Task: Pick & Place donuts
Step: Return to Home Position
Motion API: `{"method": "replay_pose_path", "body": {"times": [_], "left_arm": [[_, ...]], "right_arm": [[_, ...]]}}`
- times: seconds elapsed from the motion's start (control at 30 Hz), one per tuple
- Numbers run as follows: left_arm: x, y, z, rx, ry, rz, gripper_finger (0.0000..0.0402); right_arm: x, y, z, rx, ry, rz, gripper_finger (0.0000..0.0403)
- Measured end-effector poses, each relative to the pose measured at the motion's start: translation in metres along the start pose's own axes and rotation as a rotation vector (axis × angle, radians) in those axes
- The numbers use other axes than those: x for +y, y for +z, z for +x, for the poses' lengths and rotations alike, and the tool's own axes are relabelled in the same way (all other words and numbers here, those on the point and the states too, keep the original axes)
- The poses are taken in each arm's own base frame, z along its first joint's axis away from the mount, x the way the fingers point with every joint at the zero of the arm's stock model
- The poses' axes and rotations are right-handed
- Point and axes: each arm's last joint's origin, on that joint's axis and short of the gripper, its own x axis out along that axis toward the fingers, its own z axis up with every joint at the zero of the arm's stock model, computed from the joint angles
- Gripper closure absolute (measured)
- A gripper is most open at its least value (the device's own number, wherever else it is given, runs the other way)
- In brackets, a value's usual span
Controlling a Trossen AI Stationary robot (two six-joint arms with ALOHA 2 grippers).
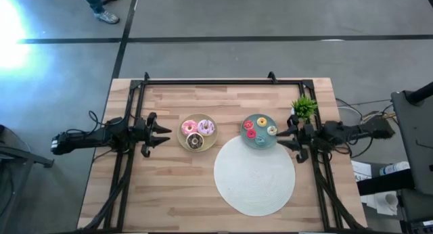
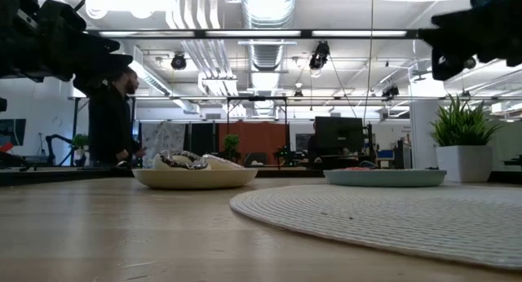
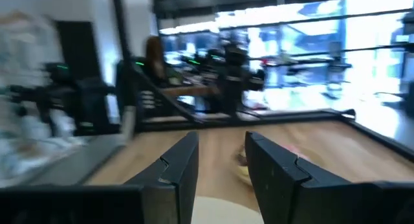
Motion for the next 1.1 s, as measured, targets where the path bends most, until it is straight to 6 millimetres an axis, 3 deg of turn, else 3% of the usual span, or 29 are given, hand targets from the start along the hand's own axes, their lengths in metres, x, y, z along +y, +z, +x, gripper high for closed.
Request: {"method": "replay_pose_path", "body": {"times": [0.27, 0.5, 1.1], "left_arm": [[0.000, 0.000, 0.000, 0.000, 0.000, 0.000, 0.0273], [0.000, 0.000, 0.000, 0.000, 0.000, 0.000, 0.0273], [0.000, 0.000, 0.000, 0.000, 0.000, 0.000, 0.0273]], "right_arm": [[-0.018, -0.004, -0.004, 0.015, -0.158, -0.031, 0.0284], [-0.020, -0.010, -0.005, 0.092, -0.011, -0.098, 0.0284], [-0.010, -0.013, -0.005, 0.114, 0.026, -0.145, 0.0284]]}}
